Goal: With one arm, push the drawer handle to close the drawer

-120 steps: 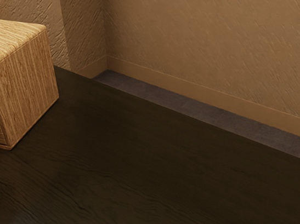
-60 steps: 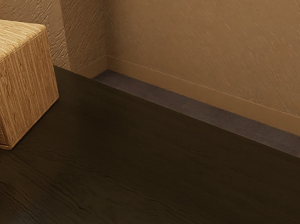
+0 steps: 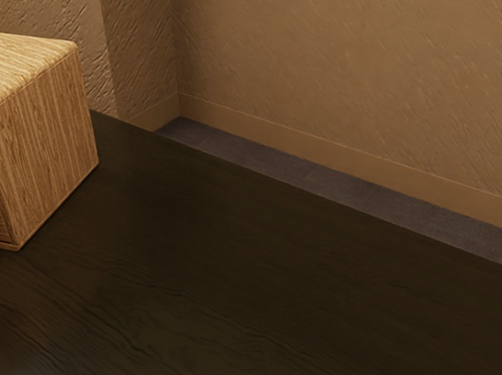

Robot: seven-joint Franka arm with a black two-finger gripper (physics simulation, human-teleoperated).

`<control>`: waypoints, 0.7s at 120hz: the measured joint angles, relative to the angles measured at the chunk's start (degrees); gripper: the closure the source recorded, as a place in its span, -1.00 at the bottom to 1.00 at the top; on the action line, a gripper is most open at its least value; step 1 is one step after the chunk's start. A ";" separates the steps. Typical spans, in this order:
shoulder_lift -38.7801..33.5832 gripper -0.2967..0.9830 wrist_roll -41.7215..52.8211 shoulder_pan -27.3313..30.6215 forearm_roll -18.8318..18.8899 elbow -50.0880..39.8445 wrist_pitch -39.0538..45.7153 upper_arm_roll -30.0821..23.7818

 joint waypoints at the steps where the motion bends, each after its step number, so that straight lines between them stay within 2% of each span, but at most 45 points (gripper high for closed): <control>1: 0.12 0.69 -0.03 -0.18 -0.01 0.12 0.00 0.13; 84: 5.06 0.69 -2.57 -8.55 -1.29 5.10 1.54 4.35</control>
